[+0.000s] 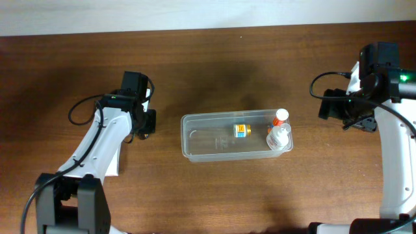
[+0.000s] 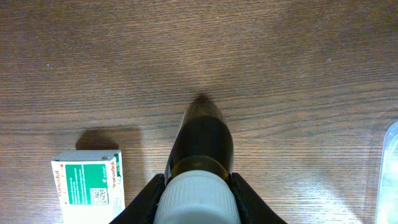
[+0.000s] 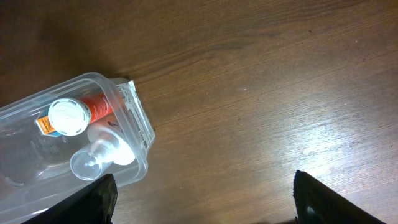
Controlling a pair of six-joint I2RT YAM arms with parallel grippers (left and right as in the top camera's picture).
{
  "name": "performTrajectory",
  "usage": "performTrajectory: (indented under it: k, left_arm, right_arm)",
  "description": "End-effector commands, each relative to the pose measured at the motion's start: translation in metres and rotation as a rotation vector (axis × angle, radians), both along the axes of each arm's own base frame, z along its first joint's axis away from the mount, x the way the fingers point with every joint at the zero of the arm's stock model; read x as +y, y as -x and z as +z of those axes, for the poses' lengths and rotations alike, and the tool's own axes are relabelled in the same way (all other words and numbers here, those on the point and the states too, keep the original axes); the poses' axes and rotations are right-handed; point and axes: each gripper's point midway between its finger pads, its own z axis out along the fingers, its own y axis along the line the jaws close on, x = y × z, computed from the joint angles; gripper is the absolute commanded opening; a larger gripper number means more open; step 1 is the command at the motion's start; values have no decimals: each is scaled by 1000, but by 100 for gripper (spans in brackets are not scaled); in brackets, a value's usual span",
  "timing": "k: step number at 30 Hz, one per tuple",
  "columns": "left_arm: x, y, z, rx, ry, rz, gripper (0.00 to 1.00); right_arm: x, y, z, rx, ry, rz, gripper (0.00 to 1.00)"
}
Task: Pack container
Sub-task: 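Place the dark bottle into the container and withdraw the left gripper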
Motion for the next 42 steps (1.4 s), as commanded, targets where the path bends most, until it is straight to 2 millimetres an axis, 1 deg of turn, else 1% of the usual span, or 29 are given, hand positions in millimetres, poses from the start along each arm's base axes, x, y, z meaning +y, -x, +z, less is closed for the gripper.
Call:
performTrajectory:
  k: [1, 3, 5, 7, 9, 12, 14, 16, 18, 20, 22, 24, 29, 31, 32, 34, 37, 42]
  left_arm:
    - [1, -6, 4, -16, -12, 1, 18]
    - [1, -5, 9, -20, -9, 1, 18]
    - [-3, -5, 21, -38, 4, -8, 16]
    - [-11, -7, 42, -78, 22, -26, 16]
    - [-24, -8, 71, -134, 50, -57, 16]
    - [-49, -3, 121, -230, 89, -126, 15]
    - [-70, 4, 149, -284, 121, -184, 15]
    - [-99, 16, 168, -318, 184, -267, 15]
    - [-130, 31, 175, -323, 247, -359, 14]
    - [-153, 43, 174, -302, 287, -420, 14]
    - [-178, 55, 168, -260, 337, -443, 13]
    - [-198, 63, 160, -228, 365, -466, 13]
    - [-249, 71, 131, -164, 394, -500, 12]
    - [-272, 75, 114, -139, 399, -526, 12]
    - [-280, 77, 107, -129, 399, -535, 12]
    - [-293, 80, 92, -99, 398, -531, 12]
    - [-305, 86, 73, -61, 387, -534, 12]
    - [-321, 95, 47, -18, 364, -569, 13]
  right_arm:
    - [1, 0, -4, 12, -11, 2, 82]
    - [1, 0, -4, 12, -11, 2, 82]
    - [1, 0, -4, 12, -11, 2, 82]
    - [1, 0, -4, 12, -11, 2, 82]
    - [1, 0, -4, 12, -11, 2, 82]
    - [1, 0, -4, 12, -11, 2, 82]
    - [1, 0, -4, 12, -11, 2, 82]
    - [1, 0, -4, 13, -11, 2, 82]
    - [1, 0, -4, 13, -12, 2, 82]
    - [1, 1, -4, 14, -12, 2, 82]
    - [1, 1, -4, 16, -12, 2, 82]
    - [1, 1, -4, 15, -12, 2, 82]
    - [1, 1, -4, 15, -12, 2, 82]
    - [1, 1, -4, 16, -12, 2, 82]
    - [1, 1, -4, 16, -12, 2, 82]
    - [1, 1, -4, 16, -12, 2, 82]
    - [1, 1, -4, 15, -12, 2, 82]
    - [1, 1, -4, 15, -12, 2, 82]
